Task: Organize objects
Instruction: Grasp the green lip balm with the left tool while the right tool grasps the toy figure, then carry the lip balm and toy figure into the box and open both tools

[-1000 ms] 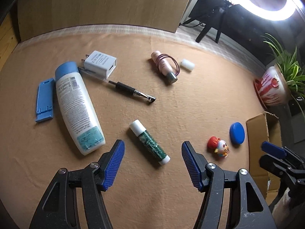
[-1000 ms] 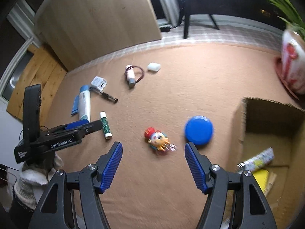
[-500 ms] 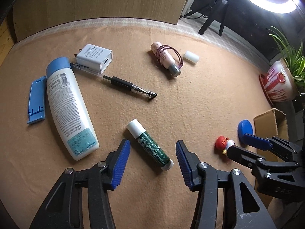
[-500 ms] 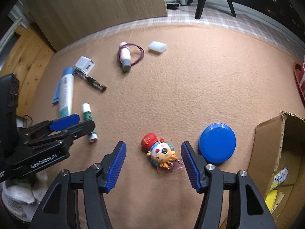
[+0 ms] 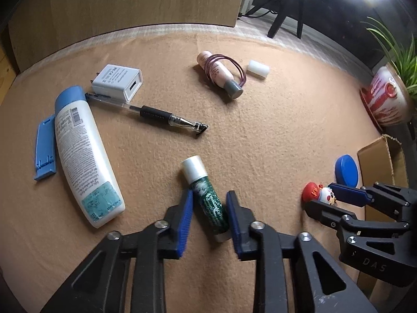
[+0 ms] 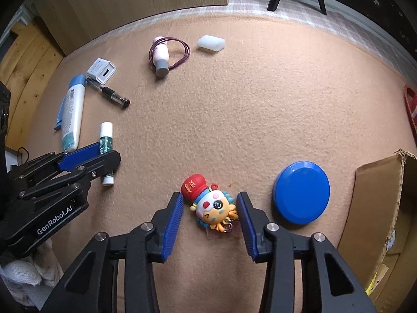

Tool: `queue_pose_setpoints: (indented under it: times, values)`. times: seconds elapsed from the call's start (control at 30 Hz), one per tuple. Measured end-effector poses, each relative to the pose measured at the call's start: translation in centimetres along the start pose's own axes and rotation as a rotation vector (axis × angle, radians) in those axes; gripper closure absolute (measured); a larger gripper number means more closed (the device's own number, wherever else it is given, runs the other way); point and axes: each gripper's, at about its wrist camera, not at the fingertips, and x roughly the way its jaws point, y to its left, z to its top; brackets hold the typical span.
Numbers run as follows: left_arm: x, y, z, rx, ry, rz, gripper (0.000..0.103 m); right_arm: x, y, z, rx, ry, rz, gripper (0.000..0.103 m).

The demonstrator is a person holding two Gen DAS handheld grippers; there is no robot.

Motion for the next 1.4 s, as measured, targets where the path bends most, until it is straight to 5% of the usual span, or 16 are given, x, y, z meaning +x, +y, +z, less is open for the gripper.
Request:
queue_pose_setpoints:
  times: [0.33,0.67,0.97,1.4]
  values:
    - [-0.6,0.4,-0.9,-0.012,0.001,-0.073,0.086,-0.9,-0.4,-2.3,0.057,-0.040,0.039,0.072]
    - [-3.8,-1.6,-2.0,0.022,-0.047,-0.154,0.087,-6.5,-2.6,-5.8,0.160,-0.160,0.104,0.073]
    - [-6.7,-7.6,-1.7,0.135,-0.084,-0.255,0.086,-12.8,-6.8,-10.1,0.271,-0.285,0.024,0.073]
    - [-8.2,-18.9,-1.4,0.312,-0.090,-0.381,0.086,-16.6,-12.6,-15.9,0.410,-0.342,-0.072,0.073]
